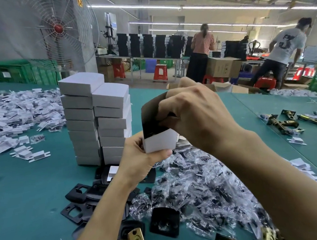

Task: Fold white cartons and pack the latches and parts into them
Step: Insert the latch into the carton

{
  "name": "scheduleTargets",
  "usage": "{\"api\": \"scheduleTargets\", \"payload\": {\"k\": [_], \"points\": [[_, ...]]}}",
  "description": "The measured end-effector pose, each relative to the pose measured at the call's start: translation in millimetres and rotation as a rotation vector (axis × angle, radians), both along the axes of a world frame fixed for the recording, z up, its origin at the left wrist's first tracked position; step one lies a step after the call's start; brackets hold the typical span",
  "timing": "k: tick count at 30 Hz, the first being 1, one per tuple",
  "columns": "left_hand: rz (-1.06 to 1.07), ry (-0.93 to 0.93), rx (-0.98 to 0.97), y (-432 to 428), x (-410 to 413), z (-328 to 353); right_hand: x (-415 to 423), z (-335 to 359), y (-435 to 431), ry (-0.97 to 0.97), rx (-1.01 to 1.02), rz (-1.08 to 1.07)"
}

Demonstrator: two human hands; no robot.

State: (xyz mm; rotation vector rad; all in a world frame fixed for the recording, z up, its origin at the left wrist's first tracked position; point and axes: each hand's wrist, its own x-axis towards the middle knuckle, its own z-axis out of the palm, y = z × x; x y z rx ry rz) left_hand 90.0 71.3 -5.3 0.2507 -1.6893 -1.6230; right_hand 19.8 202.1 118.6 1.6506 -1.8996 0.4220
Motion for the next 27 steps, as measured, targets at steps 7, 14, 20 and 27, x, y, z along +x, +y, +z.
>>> {"api": "scheduleTargets", "payload": {"k": [7, 14, 20, 27], "points": [[0.009, -0.084, -0.038, -2, -1, -3, 0, -4, 2, -0.015, 0.051, -0.142], [0.018, -0.151, -0.065, -1, -1, -4, -5, -4, -8, -0.199, 0.199, -0.216], [0.072, -0.180, 0.082, -5, -4, -9, -21, -19, -6, -0.347, 0.008, -0.137], [0.289, -0.220, 0.131, -14, -2, -13, -66, -56, 26, -0.530, 0.417, -0.451]]}}
